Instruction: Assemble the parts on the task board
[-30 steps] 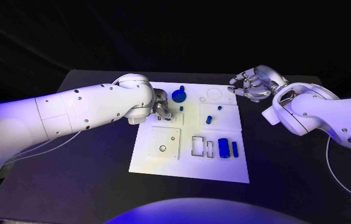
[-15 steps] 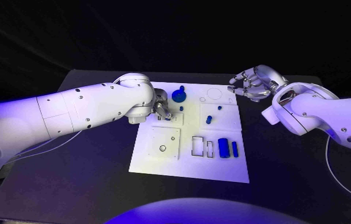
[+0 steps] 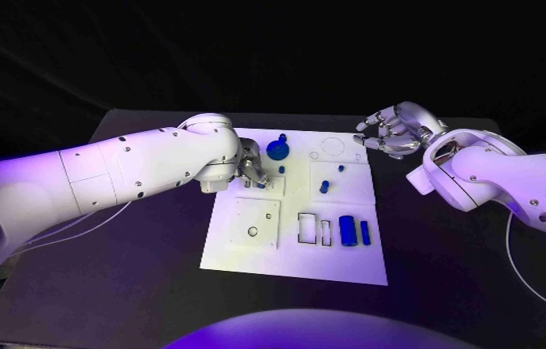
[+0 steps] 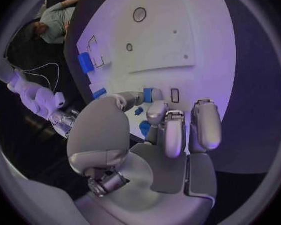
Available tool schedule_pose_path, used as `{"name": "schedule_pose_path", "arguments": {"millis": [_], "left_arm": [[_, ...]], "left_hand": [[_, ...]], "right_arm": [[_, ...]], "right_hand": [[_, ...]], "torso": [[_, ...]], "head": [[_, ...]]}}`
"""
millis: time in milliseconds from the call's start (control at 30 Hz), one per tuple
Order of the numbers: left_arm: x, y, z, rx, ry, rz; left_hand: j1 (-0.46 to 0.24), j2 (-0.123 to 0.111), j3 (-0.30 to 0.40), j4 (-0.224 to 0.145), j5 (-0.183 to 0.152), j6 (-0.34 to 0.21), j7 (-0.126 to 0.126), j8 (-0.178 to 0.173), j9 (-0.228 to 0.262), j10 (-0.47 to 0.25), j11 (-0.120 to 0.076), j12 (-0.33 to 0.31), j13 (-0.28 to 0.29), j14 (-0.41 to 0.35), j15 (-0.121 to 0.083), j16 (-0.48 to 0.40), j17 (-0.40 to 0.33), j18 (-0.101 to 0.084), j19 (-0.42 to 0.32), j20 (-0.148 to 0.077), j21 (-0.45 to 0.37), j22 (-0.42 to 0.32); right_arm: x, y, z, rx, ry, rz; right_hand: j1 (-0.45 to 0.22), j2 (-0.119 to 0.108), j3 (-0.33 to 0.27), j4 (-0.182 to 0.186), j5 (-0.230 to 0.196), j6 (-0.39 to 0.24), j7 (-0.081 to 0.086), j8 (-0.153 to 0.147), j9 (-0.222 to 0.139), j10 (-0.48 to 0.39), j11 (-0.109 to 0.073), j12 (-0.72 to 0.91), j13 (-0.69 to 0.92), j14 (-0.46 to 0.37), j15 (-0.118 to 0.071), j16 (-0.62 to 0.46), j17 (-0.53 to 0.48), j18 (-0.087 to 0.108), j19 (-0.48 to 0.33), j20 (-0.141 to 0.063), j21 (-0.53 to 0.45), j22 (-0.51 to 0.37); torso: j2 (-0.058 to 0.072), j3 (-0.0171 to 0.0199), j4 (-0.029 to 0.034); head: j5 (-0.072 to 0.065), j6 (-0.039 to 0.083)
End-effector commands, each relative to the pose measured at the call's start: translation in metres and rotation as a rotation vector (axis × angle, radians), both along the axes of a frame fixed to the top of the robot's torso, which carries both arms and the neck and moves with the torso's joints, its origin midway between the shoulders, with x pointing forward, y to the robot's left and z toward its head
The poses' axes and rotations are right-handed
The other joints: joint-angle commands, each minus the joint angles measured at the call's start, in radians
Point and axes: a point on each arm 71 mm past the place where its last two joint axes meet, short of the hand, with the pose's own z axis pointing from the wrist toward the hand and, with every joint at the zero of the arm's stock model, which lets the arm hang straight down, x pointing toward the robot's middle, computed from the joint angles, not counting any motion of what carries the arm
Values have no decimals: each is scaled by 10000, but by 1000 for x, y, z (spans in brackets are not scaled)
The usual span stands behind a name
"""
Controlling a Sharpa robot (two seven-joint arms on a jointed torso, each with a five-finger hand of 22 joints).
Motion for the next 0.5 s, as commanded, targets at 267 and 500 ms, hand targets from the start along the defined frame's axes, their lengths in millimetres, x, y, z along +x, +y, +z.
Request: {"name": "schedule_pose_path", "arguments": {"millis": [267,500], "left_arm": [[3,5,-4,-61,393,448],[6,5,-4,31,407,471]], "left_hand": [[33,132,2109,-2055,-58,21,-63,-32,-9,107,8,-18,81,1056,-74,63,2633,-180,81,-1,30,1209],[44,133,2130,-2085,-43,44,-68,-28,-10,129,1,-9,97,1056,-81,63,2633,-181,87,-7,34,1214]], "right_arm": [[0,1,-1,0,-36,93],[0,1,-1,-2,-28,99]], "right_hand": [[-104,36,61,-2,64,15,-23,34,17,33,21,-10,-9,560,-62,3,843,97,58,-8,-2,-9],[-119,24,80,-2,83,12,-23,36,20,34,20,-7,-8,560,-63,0,841,97,58,-10,-7,-10]], "torso": [[-5,2,-7],[-12,2,0]], "head": [[-14,-26],[-23,-26]]}}
